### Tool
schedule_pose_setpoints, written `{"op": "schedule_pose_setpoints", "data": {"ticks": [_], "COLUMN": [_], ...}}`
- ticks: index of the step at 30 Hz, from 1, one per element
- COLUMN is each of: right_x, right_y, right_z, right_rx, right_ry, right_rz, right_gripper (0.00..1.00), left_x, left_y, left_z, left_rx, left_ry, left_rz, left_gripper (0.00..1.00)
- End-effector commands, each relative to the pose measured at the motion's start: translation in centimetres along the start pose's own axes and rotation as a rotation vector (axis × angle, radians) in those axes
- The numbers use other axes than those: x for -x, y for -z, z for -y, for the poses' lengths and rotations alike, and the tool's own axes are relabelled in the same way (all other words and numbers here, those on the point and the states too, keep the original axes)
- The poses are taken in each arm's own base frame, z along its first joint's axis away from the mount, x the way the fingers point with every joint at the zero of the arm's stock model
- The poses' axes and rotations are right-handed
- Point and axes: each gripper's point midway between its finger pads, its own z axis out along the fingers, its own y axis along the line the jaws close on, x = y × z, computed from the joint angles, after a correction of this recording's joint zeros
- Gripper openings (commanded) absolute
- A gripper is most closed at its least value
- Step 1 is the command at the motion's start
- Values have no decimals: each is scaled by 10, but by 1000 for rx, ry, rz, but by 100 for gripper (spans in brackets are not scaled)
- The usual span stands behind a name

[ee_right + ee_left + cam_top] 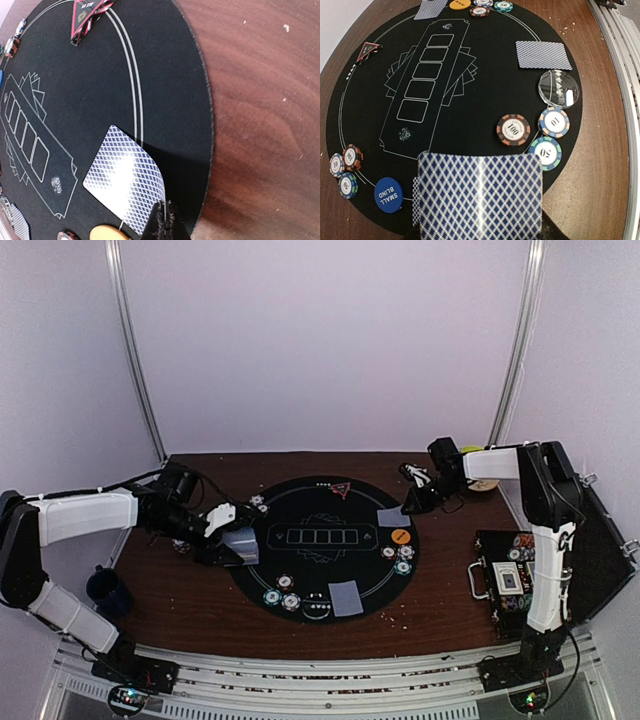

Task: Distribute texas hold em gaming equipment
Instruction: Distribute the poker card in the big blind area.

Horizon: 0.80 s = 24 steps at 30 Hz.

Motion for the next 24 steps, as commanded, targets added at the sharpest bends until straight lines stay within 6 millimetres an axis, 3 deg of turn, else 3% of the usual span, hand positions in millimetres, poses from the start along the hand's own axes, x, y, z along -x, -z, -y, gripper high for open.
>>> {"op": "schedule_pose_setpoints", "data": {"ticks": [1, 5, 15, 20, 24], "right_x": [10, 13, 22, 48, 73], "right_y": [3, 6, 19, 53, 90], "right_z": [14, 16, 20, 16, -13], "right_rx": [-63, -85, -142, -197, -178], "right_ry": [10, 11, 10, -19, -26], "right_rz": [4, 24, 66, 181, 353], "right_gripper": [3, 14, 55, 79, 91], "left_x": [4, 4, 3, 3, 4], "left_y": [-2, -3, -4, -4, -3], "left_z": [-5, -5, -5, -6, -7], "left_rx": [20, 18, 15, 20, 29], "left_ry": [-26, -25, -22, -22, -22], "left_rz": [20, 20, 18, 17, 17], "left_gripper": [47, 47, 47, 47, 47]}}
